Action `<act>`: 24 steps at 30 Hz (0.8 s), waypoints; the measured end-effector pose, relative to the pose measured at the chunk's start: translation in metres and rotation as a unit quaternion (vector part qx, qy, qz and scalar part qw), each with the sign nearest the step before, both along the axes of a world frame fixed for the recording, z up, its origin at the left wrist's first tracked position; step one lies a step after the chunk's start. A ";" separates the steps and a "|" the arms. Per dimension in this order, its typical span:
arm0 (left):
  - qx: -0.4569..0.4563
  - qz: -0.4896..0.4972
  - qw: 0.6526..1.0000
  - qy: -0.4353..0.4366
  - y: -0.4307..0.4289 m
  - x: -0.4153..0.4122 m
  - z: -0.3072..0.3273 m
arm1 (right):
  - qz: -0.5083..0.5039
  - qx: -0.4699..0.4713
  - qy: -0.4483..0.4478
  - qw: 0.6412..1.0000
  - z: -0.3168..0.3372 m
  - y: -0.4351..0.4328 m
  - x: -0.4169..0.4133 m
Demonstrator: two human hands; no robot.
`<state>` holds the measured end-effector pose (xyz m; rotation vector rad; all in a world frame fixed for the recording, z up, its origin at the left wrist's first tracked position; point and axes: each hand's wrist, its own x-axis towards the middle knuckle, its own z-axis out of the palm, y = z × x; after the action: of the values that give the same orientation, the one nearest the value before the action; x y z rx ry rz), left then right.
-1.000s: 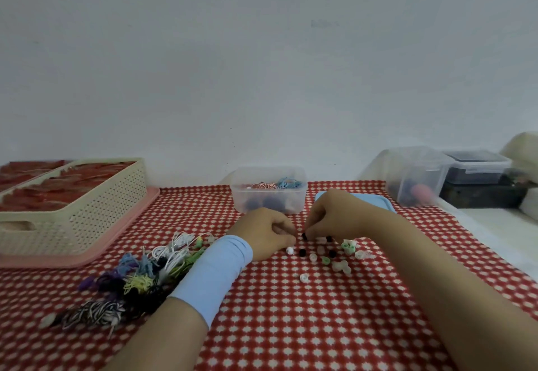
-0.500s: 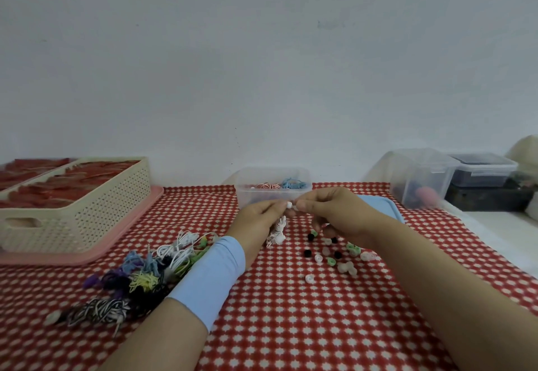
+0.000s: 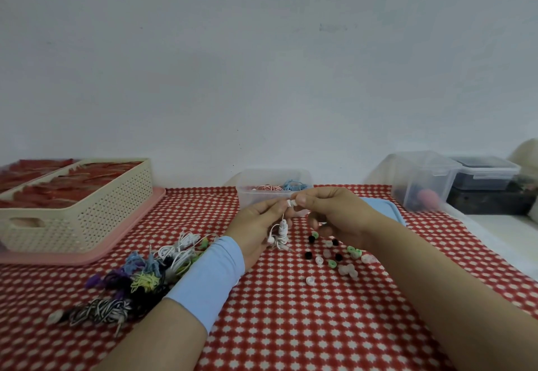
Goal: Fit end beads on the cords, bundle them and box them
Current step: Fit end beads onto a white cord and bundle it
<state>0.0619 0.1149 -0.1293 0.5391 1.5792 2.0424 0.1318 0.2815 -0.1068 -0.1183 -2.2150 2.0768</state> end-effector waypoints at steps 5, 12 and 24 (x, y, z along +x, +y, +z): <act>-0.010 0.003 1.000 -0.003 0.000 0.001 0.001 | -0.002 0.004 0.004 1.000 -0.001 -0.001 0.000; 0.037 -0.031 0.997 -0.053 -0.002 0.002 0.004 | 0.005 -0.010 0.016 1.000 0.001 -0.005 0.000; -0.005 -0.014 1.000 0.012 -0.002 -0.001 0.003 | -0.014 0.019 0.024 0.999 0.002 -0.003 0.001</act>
<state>0.0605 0.1125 -0.1262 0.5813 1.5860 2.0150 0.1326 0.2787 -0.1046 -0.0951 -2.2107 2.0022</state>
